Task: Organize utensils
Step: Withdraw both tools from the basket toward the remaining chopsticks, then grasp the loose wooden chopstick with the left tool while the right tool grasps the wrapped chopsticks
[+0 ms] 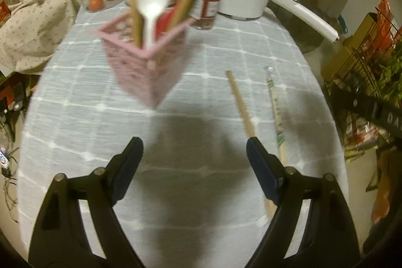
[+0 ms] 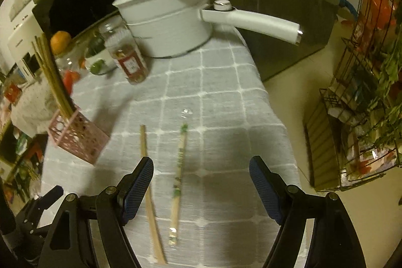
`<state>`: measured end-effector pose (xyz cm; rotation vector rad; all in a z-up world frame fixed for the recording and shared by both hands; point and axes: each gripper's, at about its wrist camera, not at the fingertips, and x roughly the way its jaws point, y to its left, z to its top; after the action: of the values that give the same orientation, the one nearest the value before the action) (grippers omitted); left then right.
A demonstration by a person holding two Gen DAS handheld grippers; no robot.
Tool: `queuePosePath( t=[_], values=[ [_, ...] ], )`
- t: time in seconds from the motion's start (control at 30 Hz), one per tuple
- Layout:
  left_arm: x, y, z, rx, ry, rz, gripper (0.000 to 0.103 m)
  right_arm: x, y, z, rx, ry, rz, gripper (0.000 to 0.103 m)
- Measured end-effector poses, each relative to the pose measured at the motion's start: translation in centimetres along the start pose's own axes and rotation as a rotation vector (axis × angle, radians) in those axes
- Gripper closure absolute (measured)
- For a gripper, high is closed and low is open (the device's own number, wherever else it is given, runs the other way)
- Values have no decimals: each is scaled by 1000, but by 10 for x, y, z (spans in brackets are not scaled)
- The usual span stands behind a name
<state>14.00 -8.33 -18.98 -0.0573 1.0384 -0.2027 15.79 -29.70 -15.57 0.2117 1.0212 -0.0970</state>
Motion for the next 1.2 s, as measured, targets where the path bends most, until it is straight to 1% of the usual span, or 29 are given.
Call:
queuePosePath(
  t=[0.03,0.07,0.1,0.13,0.2,0.23,0.4,0.53,0.67,0.73,0.83,0.87,0.9,1.0,1.1,1.2],
  values=[
    [6,-7,1,-10,-5,-2,31,1,-5,-1,0,4,-7,23],
    [10,-12,2,-17,-10,-3,42,3,-10,-2,4,9,-12,23],
    [14,-17,2,-25,-16,-7,52,5,-14,-3,9,15,-12,23],
    [19,-22,4,-33,-23,-12,56,6,-17,-3,13,21,-11,23],
    [28,-32,9,-40,-41,-9,72,10,-24,-5,16,33,-15,23],
    [32,-36,12,-45,-51,-9,75,12,-26,-6,13,38,-17,23],
    [55,-52,25,-44,-47,4,81,19,-32,-11,-29,48,-37,23],
    [71,-59,32,-36,-35,32,82,23,-36,-12,-38,54,-47,23],
    [85,-63,36,-17,-2,56,82,26,-43,-12,-18,61,-49,23],
    [88,-62,37,-12,-2,62,82,27,-44,-12,-12,63,-51,23],
    [90,-64,40,21,8,71,82,29,-44,-12,-9,67,-54,23],
    [90,-65,41,33,12,74,85,30,-44,-12,-8,67,-57,23],
    [92,-64,42,42,14,81,90,30,-44,-12,-8,68,-59,23],
    [90,-59,42,56,24,59,93,33,-45,-12,-2,74,-65,23],
    [85,-55,37,88,31,37,93,36,-47,-12,6,79,-73,23],
    [77,-49,31,98,37,-1,93,39,-45,-11,14,81,-75,23]
  ],
)
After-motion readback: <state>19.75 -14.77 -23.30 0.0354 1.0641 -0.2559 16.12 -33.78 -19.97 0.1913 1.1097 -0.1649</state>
